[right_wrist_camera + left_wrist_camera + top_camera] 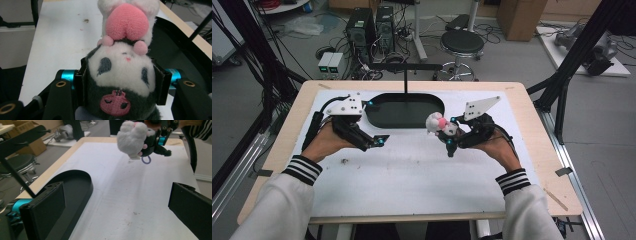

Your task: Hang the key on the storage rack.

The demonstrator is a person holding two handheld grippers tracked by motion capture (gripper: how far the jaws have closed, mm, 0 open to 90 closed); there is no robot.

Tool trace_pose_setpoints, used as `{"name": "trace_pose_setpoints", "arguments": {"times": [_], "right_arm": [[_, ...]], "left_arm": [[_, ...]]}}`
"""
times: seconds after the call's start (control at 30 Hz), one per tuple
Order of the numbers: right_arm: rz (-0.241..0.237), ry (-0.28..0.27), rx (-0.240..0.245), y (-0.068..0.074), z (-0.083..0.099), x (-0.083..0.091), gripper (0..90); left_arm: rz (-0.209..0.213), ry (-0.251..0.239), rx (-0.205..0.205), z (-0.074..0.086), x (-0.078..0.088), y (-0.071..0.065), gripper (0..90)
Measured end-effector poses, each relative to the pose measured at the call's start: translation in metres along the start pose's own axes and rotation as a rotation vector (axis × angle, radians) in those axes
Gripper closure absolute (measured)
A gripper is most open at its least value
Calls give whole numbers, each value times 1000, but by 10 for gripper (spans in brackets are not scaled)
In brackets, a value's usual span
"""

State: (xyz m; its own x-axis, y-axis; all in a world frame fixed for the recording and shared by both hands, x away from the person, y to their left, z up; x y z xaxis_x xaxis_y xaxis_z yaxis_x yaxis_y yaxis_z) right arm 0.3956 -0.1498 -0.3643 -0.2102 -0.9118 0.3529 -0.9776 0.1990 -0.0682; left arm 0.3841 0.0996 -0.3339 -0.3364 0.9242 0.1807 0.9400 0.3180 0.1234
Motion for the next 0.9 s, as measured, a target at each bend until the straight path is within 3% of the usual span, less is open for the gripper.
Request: {"name": "trace_pose_setpoints", "arguments": {"times": [0.23, 0.6, 0.9], "right_arm": [[-52, 24, 27, 6, -5, -13, 446], [-127, 73, 57, 18, -3, -30, 446], [-161, 78, 66, 24, -5, -39, 446]], "left_arm": [[73, 50, -17, 1, -21, -9, 17], [112, 89, -14, 8, -38, -17, 17], [157, 148, -20, 15, -47, -26, 44]]}}
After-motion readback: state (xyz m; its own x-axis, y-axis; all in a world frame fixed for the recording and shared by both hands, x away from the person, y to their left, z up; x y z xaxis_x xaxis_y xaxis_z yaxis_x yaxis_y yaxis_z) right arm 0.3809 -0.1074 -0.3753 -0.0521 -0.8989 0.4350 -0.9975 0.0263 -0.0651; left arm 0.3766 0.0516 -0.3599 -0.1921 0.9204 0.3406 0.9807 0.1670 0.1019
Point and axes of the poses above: each handheld gripper's, and its own axes: x roughly backward along the jaws, z roughly out of its underside, y roughly to its left, the point moved 7 cm from there along -x, roughly forward along the jaws, and after that the axes turned 13 degrees about -y, right-handed, at the moved point
